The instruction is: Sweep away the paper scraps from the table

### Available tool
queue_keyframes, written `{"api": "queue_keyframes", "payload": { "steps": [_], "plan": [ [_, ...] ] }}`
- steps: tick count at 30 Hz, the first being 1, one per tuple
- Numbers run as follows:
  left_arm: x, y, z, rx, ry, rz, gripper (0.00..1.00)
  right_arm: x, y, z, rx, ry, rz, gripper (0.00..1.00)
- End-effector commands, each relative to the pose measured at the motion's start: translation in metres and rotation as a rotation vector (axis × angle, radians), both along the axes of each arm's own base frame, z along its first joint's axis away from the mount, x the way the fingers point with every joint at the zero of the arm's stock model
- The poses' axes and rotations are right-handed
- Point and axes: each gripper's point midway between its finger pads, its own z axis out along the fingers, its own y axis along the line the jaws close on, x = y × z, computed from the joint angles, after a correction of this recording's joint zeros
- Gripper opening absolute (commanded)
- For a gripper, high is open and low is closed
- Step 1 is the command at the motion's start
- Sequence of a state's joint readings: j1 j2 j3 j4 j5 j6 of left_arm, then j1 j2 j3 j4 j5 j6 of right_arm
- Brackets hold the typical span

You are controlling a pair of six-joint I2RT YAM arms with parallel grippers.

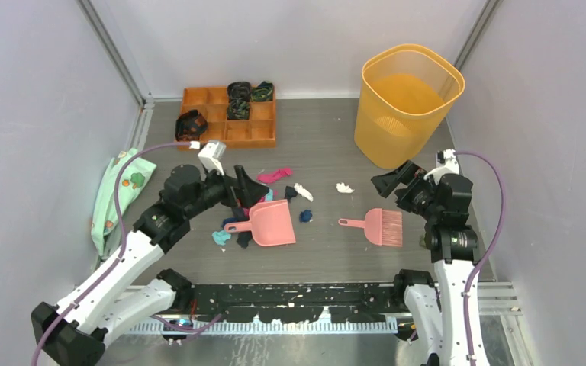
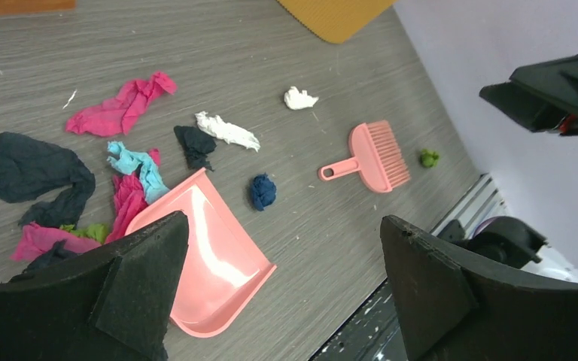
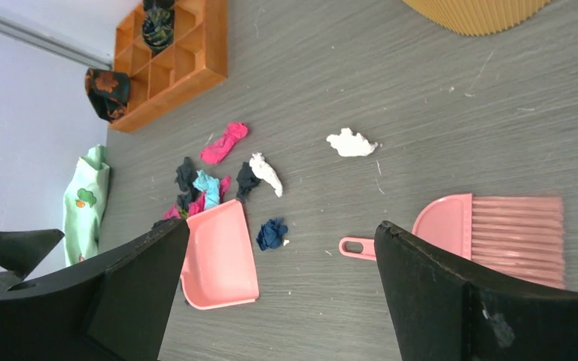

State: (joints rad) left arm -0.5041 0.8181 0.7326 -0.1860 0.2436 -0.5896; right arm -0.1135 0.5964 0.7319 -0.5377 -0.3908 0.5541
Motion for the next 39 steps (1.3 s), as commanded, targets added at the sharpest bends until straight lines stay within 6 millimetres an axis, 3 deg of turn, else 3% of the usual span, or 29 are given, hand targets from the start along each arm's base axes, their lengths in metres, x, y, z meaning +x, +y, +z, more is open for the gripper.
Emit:
{"api": "queue_keyframes", "payload": {
  "steps": [1,9,14,18,22,26,30,33,36,39],
  "plan": [
    [0.007,-0.002,0.013,0.085,-0.076,0.043,1.00,-0.003,-0.002,0.021,-0.042,-0.020,0.011,1.00],
    [-0.004,-0.018,0.017,-0.039,-0.026,-0.008,1.00,-0.002,-0.012,0.018,-0.070,0.014,-0.038,1.00],
    [-0.001,-0.021,0.010,-0.036,0.040,0.007,1.00,-0.007,-0.049,0.020,-0.103,0.109,-0.282,1.00],
    [0.011,-0.019,0.009,-0.021,0.048,0.057,1.00,-0.016,-0.057,0.030,-0.158,0.138,-0.300,1.00],
    [0.014,-0.017,0.006,0.008,0.058,0.067,1.00,-0.025,-0.045,0.032,-0.162,0.126,-0.218,1.00],
    [0.005,-0.007,0.003,0.005,0.107,0.106,1.00,-0.030,-0.022,0.005,-0.093,0.186,-0.101,1.00],
    [-0.004,0.004,-0.015,0.067,0.161,0.127,1.00,-0.028,-0.006,-0.012,-0.023,0.223,-0.042,1.00],
    [-0.004,0.015,-0.029,0.101,0.197,0.185,0.97,-0.021,0.000,-0.012,0.012,0.210,-0.020,0.92],
    [-0.004,0.022,-0.035,0.127,0.234,0.227,0.93,-0.010,0.009,-0.010,0.038,0.207,0.027,0.76],
    [-0.004,0.028,-0.039,0.156,0.256,0.253,0.88,0.010,-0.003,0.006,-0.031,0.189,-0.013,0.79]
  ]
}}
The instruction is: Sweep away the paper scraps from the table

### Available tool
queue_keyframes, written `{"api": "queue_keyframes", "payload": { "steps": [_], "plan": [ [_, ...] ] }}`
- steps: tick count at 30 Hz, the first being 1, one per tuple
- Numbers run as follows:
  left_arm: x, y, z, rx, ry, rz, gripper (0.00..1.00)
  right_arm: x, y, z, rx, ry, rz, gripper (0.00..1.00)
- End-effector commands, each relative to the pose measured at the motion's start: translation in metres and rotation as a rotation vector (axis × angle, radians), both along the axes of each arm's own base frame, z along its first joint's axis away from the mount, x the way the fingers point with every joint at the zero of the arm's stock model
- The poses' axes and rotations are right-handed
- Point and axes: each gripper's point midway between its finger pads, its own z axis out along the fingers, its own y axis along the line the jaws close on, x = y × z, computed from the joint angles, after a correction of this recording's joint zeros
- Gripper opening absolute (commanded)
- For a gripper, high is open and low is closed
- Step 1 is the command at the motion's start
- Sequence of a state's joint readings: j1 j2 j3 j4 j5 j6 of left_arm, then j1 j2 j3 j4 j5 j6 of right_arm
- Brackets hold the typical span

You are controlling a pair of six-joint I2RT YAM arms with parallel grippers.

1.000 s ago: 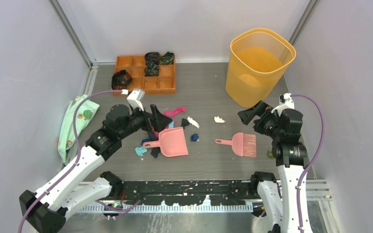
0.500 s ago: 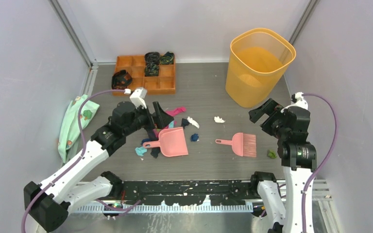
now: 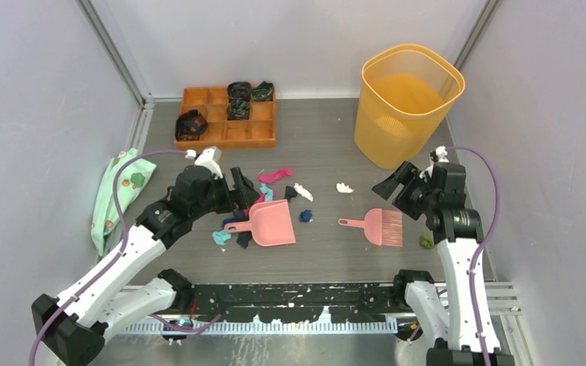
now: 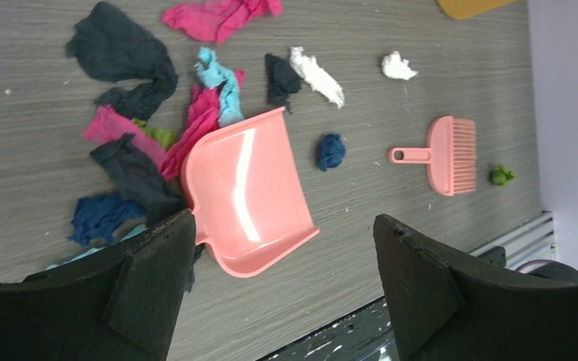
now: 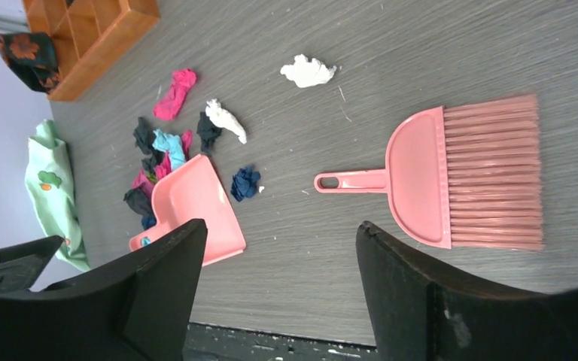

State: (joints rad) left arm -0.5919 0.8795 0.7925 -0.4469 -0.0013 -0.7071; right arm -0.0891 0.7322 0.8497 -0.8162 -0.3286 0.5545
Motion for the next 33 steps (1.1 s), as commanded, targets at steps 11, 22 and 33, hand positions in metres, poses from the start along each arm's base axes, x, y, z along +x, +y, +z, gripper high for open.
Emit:
{"api": "queue_keyframes", "payload": {
  "steps": [11,22,33],
  "plan": [
    [0.001,0.014,-0.003,0.100,0.067,0.058,0.91,0.126,-0.041,0.186,-0.257,-0.264,-0.050,0.85],
    [0.041,0.000,-0.021,0.224,0.105,0.056,0.91,0.211,-0.057,0.174,-0.528,-0.206,0.010,0.86],
    [0.074,-0.023,-0.036,0.288,0.146,-0.033,0.92,0.255,-0.023,0.117,-0.698,-0.084,0.197,0.84]
  ]
}}
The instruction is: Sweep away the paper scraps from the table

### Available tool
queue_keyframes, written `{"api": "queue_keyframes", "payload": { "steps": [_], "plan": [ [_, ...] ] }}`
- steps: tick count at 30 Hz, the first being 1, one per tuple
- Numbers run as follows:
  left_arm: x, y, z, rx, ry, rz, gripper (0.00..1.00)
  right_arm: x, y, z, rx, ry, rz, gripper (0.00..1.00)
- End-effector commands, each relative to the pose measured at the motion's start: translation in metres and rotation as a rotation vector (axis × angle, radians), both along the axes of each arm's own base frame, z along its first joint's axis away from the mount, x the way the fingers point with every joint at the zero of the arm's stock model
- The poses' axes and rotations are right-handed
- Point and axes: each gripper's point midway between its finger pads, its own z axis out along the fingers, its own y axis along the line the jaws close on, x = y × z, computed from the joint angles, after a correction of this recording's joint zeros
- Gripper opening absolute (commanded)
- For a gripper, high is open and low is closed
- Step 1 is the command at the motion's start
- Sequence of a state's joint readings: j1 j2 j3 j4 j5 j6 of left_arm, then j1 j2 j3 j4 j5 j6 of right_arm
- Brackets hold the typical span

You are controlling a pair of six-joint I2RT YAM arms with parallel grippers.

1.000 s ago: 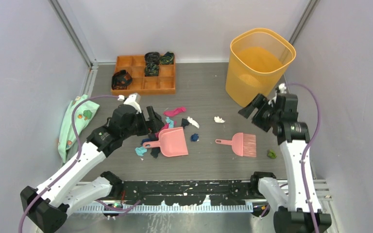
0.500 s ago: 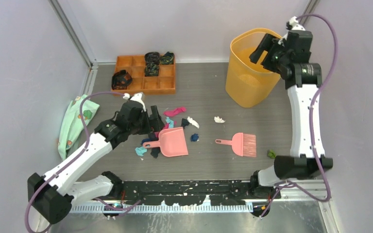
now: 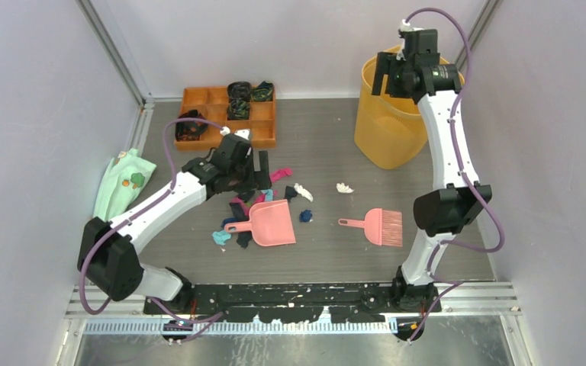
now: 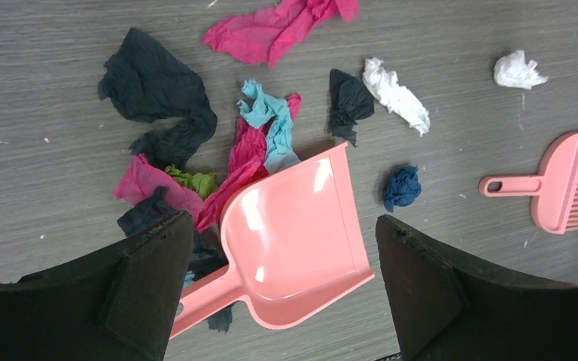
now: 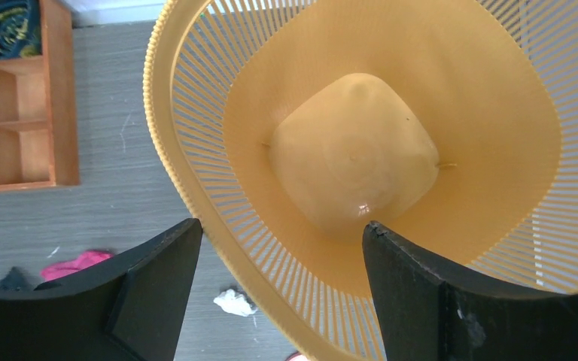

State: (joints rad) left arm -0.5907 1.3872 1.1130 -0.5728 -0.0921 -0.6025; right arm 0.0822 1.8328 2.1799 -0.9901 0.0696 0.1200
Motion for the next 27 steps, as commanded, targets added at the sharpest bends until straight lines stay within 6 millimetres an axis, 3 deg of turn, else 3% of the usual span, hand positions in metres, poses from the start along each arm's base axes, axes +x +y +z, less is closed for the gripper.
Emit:
{"api": "queue_keyframes", "payload": {
  "steps": [1,8,12,16,20,27],
  "plan": [
    [0.009,-0.004,0.009,-0.010,-0.033,-0.048,0.92,0.007,0.003,-0.015,-0.139,0.057,0.054,0.83],
    [0.010,0.004,-0.001,-0.060,-0.002,-0.057,0.93,0.010,0.006,-0.055,-0.173,0.146,0.051,0.73],
    [0.008,0.006,-0.005,-0.068,0.010,-0.059,0.93,0.009,0.000,-0.064,-0.202,0.175,0.028,0.25],
    [0.007,0.005,-0.007,-0.077,0.012,-0.061,0.93,0.006,0.003,-0.057,-0.189,0.161,0.035,0.07],
    [0.005,0.003,-0.011,-0.091,0.025,-0.059,0.93,0.002,0.028,-0.042,-0.133,0.111,0.104,0.01],
    [0.003,0.003,-0.011,-0.099,0.027,-0.058,0.92,0.009,0.077,-0.022,-0.084,0.055,0.229,0.01]
  ]
}}
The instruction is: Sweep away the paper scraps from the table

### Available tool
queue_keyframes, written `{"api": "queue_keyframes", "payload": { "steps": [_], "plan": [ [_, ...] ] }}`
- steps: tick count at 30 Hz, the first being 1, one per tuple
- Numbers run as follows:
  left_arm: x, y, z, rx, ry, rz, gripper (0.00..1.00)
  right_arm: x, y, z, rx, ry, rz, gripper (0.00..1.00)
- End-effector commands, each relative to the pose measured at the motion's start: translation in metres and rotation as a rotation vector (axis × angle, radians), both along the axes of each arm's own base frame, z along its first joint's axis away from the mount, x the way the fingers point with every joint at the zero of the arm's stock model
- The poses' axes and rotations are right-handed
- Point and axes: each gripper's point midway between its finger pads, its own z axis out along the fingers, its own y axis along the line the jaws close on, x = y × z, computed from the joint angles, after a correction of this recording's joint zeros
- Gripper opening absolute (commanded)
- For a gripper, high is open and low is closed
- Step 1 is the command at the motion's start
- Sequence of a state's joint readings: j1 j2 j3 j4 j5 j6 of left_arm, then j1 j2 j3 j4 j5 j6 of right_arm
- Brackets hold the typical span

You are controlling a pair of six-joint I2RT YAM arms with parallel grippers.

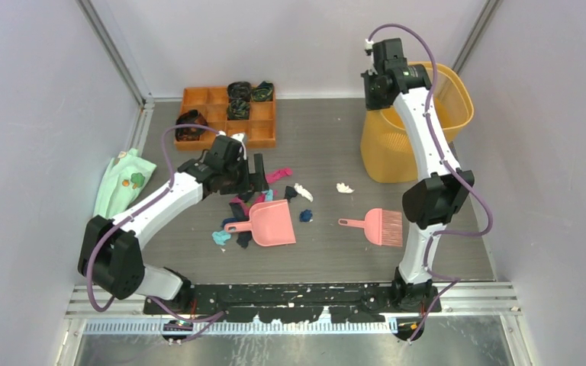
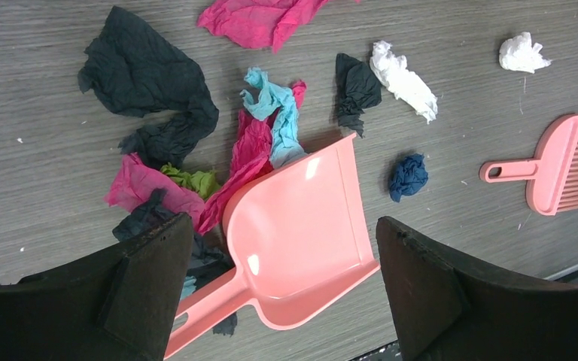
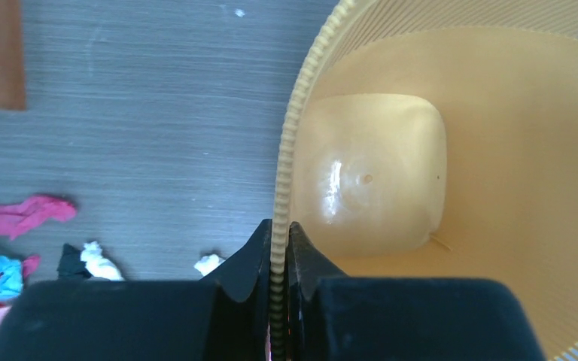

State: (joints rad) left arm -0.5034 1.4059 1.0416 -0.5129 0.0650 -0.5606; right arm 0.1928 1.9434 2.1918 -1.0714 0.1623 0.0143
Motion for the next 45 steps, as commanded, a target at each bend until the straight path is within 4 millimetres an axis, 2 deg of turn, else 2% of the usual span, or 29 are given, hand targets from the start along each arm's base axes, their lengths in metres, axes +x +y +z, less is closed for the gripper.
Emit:
{"api": "queue_keyframes", "payload": {
  "steps": [1,6,13,17,22,27,34,35,36,37,38,40,41,43,45],
  "plan": [
    [0.004,-0.004,0.013,-0.038,-0.047,-0.007,0.92,0.010,0.053,0.037,0.106,-0.105,0.139,0.01],
    [0.002,-0.003,0.013,-0.037,-0.044,-0.005,0.92,0.011,0.114,0.039,0.136,-0.112,0.270,0.01],
    [0.000,-0.004,0.015,-0.047,-0.038,-0.008,0.92,0.004,0.192,0.026,0.158,-0.112,0.401,0.01],
    [-0.001,-0.003,0.017,-0.046,-0.039,-0.011,0.92,-0.008,0.224,0.017,0.166,-0.096,0.456,0.01],
    [-0.003,-0.002,0.016,-0.044,-0.038,-0.012,0.92,-0.036,0.256,0.020,0.185,-0.081,0.551,0.01],
    [-0.006,-0.004,0.012,-0.060,-0.028,-0.014,0.92,-0.054,0.266,0.027,0.191,-0.072,0.600,0.02],
    [-0.007,-0.005,0.013,-0.071,-0.029,-0.016,0.92,-0.060,0.264,0.029,0.175,-0.067,0.602,0.05],
    [-0.007,-0.006,0.013,-0.073,-0.026,-0.016,0.92,-0.060,0.264,0.028,0.170,-0.064,0.598,0.09],
    [-0.007,-0.006,0.013,-0.074,-0.025,-0.017,0.92,-0.059,0.264,0.026,0.164,-0.062,0.594,0.18],
    [-0.007,-0.006,0.012,-0.073,-0.023,-0.016,0.92,-0.058,0.263,0.023,0.159,-0.059,0.588,0.31],
    [-0.008,-0.006,0.012,-0.073,-0.023,-0.016,0.92,-0.056,0.261,0.022,0.141,-0.062,0.572,0.36],
    [-0.008,-0.005,0.010,-0.073,-0.021,-0.016,0.92,-0.056,0.260,0.019,0.133,-0.056,0.570,0.40],
    [-0.008,-0.005,0.010,-0.072,-0.021,-0.015,0.92,-0.056,0.261,0.018,0.134,-0.053,0.571,0.47],
    [-0.008,-0.005,0.008,-0.071,-0.017,-0.015,0.92,-0.058,0.263,0.019,0.139,-0.051,0.583,0.49],
    [-0.008,-0.006,0.008,-0.070,-0.015,-0.014,0.92,-0.060,0.264,0.021,0.142,-0.055,0.586,0.57]
  ]
}}
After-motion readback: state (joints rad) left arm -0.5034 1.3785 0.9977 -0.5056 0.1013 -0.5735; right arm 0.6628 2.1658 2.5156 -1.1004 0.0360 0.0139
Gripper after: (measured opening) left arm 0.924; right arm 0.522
